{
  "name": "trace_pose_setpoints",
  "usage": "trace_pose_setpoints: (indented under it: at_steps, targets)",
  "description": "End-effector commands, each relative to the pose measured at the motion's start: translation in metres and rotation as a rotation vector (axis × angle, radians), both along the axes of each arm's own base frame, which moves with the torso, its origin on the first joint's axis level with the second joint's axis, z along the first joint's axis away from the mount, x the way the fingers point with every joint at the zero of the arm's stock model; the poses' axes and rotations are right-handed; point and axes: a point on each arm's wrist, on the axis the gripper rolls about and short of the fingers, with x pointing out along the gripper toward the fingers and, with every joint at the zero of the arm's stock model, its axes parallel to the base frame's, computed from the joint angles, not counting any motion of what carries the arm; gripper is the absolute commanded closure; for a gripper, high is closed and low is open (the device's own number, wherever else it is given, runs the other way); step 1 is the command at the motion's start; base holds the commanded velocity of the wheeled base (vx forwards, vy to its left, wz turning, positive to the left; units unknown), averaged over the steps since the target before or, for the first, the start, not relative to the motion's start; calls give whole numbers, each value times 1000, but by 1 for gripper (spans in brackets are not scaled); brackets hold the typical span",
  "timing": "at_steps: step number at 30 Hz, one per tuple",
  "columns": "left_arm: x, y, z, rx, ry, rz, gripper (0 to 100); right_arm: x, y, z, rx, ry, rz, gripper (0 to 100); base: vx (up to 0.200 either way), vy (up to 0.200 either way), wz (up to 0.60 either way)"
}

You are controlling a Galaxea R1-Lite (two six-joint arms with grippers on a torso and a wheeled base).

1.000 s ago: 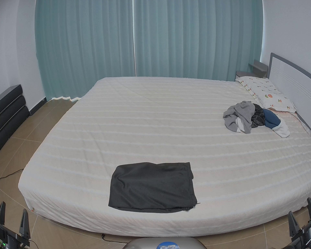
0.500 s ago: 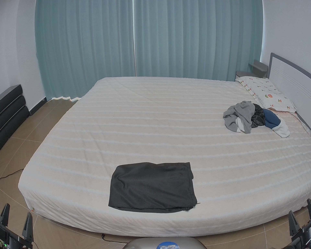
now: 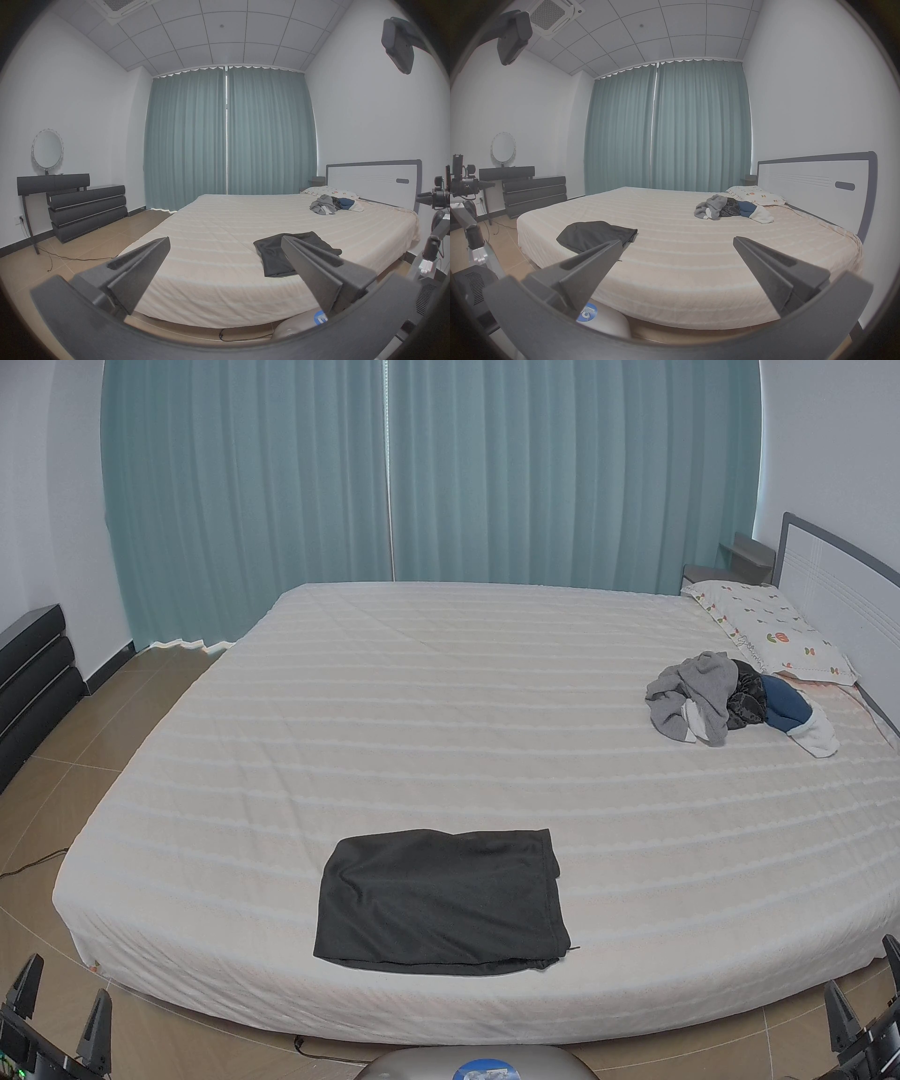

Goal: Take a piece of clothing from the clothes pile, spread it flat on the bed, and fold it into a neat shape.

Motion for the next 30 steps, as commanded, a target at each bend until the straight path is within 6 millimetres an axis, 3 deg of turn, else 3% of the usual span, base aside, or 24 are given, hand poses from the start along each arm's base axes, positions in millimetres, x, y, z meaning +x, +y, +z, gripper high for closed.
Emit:
trace_pose_setpoints:
  at_steps: [1,30]
  targets:
    - [0,0,-5,-2,7,0,0,0,0,-5,9,4,-2,0,0,0,0]
    - [0,0,-5,-2,7,0,0,0,0,-5,46,6,-15,0,0,0,0]
